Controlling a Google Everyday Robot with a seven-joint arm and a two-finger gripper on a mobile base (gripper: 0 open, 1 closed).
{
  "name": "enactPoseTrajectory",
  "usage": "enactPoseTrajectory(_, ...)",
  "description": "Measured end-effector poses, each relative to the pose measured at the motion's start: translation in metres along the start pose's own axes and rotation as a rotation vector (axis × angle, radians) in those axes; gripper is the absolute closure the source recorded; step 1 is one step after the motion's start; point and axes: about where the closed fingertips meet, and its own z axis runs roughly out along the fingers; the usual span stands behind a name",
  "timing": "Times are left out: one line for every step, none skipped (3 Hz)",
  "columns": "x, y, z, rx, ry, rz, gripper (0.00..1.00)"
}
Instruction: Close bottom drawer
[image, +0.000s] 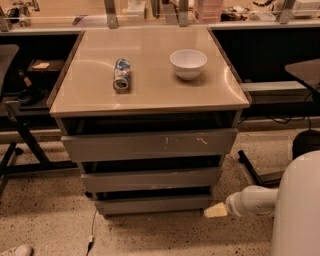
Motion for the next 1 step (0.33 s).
enactPoseTrajectory(0.0, 0.0, 0.0, 0.0, 0.0, 0.0, 0.0)
